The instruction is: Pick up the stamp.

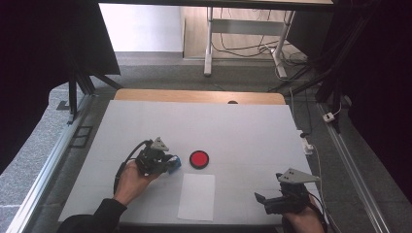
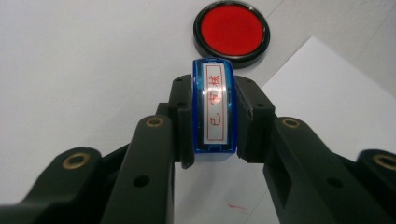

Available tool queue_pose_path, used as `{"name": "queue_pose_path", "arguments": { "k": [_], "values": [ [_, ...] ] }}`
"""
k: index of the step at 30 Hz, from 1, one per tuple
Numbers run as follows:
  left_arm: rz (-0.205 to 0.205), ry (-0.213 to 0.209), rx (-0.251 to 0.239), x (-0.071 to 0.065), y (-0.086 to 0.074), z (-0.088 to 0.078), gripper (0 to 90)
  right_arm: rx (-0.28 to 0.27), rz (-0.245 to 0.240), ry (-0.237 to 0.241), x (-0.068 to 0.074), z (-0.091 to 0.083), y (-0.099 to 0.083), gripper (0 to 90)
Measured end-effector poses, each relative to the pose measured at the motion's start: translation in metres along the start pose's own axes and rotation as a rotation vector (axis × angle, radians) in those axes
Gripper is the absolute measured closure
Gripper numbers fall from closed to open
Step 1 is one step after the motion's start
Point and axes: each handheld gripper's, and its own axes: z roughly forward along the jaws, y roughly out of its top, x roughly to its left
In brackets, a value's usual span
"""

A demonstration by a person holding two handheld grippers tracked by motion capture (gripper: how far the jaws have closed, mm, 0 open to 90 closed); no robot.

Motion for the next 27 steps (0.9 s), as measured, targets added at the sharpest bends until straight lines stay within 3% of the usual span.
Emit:
{"name": "queue_pose_path", "arguments": {
  "k": [16,20,27],
  "values": [
    [-0.006,-0.051,-0.08,0.003,0.005,-0.023,70.5,-0.003,-0.001,0.002,0.0,0.0,0.0,0.0],
    [0.014,-0.093,-0.129,0.002,0.008,-0.035,70.5,-0.003,-0.006,0.004,0.0,0.0,0.001,0.0],
    [0.053,-0.113,-0.172,-0.001,0.012,-0.047,70.4,-0.005,-0.005,0.007,0.0,0.001,0.001,0.0]
  ]
}}
